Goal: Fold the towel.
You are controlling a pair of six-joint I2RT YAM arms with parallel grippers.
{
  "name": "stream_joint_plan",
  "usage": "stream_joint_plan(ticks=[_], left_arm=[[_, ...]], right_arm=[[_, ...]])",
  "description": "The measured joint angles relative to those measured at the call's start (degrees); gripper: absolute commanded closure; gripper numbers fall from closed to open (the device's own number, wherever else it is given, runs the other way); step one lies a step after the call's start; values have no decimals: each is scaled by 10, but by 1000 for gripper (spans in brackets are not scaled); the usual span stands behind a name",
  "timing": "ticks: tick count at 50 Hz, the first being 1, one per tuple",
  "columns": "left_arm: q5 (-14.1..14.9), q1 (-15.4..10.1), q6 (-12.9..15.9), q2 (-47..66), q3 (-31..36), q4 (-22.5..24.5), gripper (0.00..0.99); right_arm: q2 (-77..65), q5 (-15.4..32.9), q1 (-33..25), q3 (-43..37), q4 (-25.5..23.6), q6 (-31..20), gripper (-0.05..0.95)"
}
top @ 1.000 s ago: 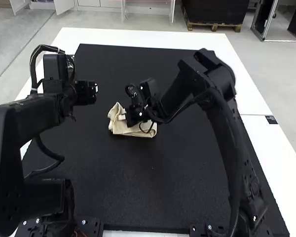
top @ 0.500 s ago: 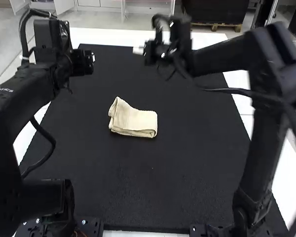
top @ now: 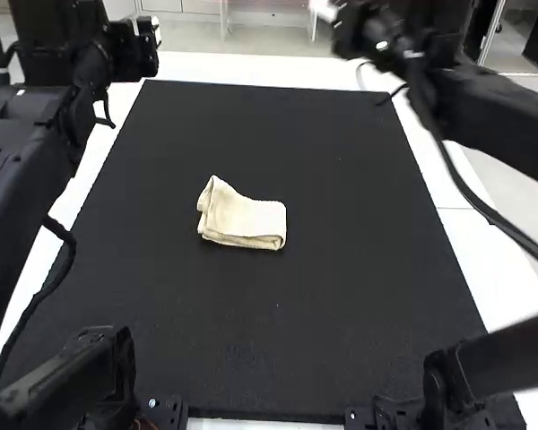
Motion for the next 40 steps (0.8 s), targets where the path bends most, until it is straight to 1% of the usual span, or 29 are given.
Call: stream_joint_plan(ticks=[3,12,18,22,27,32,36,40], left_arm=[[-2,2,0,-21,0,3,41],[-7,23,-1,-100,0,9,41],[-6,24,-12,-155,-7,10,44],[-4,31,-21,-194,-26,10,46],[-4,39,-26,-245,-63,9,48],[-4,50,-21,-303,-108,15,48],[-4,66,-10,-356,-145,32,48],[-2,86,1,-406,-173,43,48]], right_arm=[[-50,0,-28,-15,1,11,903],[-180,-16,-106,-49,5,59,893],[-258,-32,-152,-81,8,89,892],[-311,-45,-179,-114,12,106,892],[-359,-59,-200,-161,29,125,890],[-411,-70,-215,-224,70,152,890],[-452,-75,-213,-257,94,168,889],[-502,-75,-199,-283,97,175,879]])
